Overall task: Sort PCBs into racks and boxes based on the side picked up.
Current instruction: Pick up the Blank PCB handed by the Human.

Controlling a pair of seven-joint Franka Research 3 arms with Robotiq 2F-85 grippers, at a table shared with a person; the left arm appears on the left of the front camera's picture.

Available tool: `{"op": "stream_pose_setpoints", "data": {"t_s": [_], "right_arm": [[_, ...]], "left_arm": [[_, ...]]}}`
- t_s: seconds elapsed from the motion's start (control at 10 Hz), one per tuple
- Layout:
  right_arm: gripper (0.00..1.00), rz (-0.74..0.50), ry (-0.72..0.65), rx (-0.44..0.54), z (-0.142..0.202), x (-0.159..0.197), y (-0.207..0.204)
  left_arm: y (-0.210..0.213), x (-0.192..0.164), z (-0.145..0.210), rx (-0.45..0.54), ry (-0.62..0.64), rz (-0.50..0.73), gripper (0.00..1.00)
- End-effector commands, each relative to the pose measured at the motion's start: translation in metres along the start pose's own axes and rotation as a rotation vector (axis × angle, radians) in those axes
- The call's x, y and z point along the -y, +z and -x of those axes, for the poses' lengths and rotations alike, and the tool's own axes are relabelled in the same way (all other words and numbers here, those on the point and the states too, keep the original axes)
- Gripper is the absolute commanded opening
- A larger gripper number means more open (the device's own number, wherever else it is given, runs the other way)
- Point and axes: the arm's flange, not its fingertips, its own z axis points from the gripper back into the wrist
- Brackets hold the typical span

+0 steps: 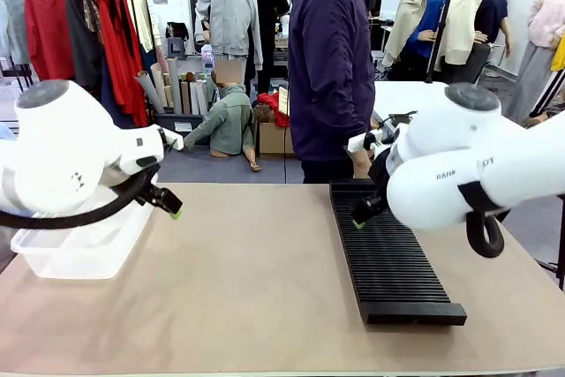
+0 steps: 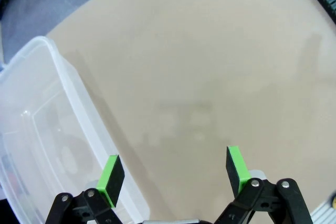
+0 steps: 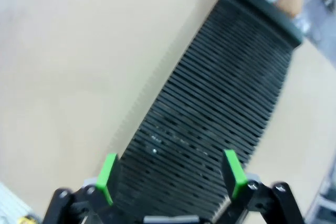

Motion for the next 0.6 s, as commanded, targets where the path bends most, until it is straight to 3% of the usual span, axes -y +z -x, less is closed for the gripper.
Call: {"op": "stream_pose_setpoints", "data": {"t_s": [0.0,0.3,0.5], "right_arm": [[1.00,0.006,-0.091,-0.032,-0.030,-0.007,0.023],[1.00,-0.172,-0.250,0.003,-0.065,0.022,0.062],[1.00,-0.331,-0.337,-0.040,-0.075,0.041,0.082]], "left_arm": [[0.016,-0.010,-0.029,-0.033,0.058,0.035,1.00],[0.049,-0.035,-0.071,-0.125,0.251,0.262,1.00],[0.077,-0.039,-0.086,-0.096,0.299,0.321,1.00]]}}
